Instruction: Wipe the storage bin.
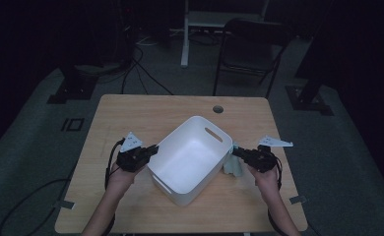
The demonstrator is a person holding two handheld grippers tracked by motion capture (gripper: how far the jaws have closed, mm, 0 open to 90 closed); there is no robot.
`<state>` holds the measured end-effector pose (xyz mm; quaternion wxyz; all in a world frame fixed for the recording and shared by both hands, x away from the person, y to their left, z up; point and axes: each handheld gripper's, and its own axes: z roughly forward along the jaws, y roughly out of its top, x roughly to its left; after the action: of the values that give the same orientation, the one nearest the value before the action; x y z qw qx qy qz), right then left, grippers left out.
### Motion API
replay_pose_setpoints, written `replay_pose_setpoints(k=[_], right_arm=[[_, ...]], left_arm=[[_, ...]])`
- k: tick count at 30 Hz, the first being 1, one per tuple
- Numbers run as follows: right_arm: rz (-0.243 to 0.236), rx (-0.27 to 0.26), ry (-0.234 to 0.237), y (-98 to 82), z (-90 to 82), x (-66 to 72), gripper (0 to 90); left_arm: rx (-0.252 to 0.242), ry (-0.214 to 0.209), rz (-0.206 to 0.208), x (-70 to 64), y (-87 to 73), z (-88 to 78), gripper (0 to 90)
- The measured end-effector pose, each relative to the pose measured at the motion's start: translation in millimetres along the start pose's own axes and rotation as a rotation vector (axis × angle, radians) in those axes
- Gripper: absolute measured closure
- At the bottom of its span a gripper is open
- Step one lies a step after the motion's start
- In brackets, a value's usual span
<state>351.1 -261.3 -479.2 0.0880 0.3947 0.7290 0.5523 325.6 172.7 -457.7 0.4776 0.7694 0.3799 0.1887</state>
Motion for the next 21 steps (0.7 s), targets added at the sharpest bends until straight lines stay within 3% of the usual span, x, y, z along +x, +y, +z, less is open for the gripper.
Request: replay_pose_setpoints(k=[4, 10, 21], right_arm=[[0.01, -0.045, 0.01, 3.6, -5.1, 0.0, 85.0], [-0.015, -0.002, -0.018, 4.6, -0.1, 1.5, 85.1], [0.014, 0.047, -0.04, -6.2, 10.8, -4.5, 85.3]], left_arm=[[0.0, -0.005, 0.003, 0.3, 0.0, 0.4, 87.1], [-0.001, -0.015, 0.003, 0.9, -0.2, 0.5, 86.9], [-0.003, -0.011, 0.003, 0.0, -0.7, 1.3, 86.9]])
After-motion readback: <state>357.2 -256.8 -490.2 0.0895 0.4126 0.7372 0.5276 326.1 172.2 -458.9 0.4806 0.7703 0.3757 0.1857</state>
